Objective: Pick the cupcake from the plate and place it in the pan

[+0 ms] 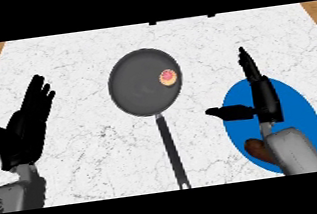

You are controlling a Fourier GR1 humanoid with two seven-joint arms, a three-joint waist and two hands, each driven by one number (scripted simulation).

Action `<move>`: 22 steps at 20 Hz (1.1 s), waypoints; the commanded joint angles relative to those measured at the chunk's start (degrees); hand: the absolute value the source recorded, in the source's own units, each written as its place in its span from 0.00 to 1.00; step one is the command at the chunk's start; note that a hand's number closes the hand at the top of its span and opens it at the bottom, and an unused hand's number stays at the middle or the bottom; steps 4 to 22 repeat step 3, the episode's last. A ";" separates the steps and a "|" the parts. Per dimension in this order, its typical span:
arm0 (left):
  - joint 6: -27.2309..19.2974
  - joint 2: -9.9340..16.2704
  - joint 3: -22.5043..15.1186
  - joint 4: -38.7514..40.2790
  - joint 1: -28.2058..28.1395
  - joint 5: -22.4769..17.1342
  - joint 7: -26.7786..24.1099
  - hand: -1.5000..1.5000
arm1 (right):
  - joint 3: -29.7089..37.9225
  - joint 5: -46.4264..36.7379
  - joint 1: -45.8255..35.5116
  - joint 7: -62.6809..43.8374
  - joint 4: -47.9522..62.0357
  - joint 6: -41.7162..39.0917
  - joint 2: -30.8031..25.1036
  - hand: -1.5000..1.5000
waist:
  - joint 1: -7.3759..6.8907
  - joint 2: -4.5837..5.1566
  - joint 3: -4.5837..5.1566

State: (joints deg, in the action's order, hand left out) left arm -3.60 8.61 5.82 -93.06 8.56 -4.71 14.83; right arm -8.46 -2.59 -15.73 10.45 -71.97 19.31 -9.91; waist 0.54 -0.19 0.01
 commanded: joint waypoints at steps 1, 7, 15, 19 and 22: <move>1.96 0.36 1.03 0.42 -2.07 -1.02 -1.84 0.50 | 2.11 -0.18 4.29 -3.08 -7.56 -3.28 -3.93 0.00 | -0.39 0.11 0.01; 2.14 0.46 0.68 -0.71 -0.31 -0.89 -0.27 0.50 | 1.35 -1.80 8.12 -2.90 -10.62 -3.59 -2.83 0.00 | -0.39 0.12 0.00; 2.14 0.46 0.68 -0.71 -0.31 -0.89 -0.27 0.50 | 1.35 -1.80 8.12 -2.90 -10.62 -3.59 -2.83 0.00 | -0.39 0.12 0.00; 2.14 0.46 0.68 -0.71 -0.31 -0.89 -0.27 0.50 | 1.35 -1.80 8.12 -2.90 -10.62 -3.59 -2.83 0.00 | -0.39 0.12 0.00; 2.14 0.46 0.68 -0.71 -0.31 -0.89 -0.27 0.50 | 1.35 -1.80 8.12 -2.90 -10.62 -3.59 -2.83 0.00 | -0.39 0.12 0.00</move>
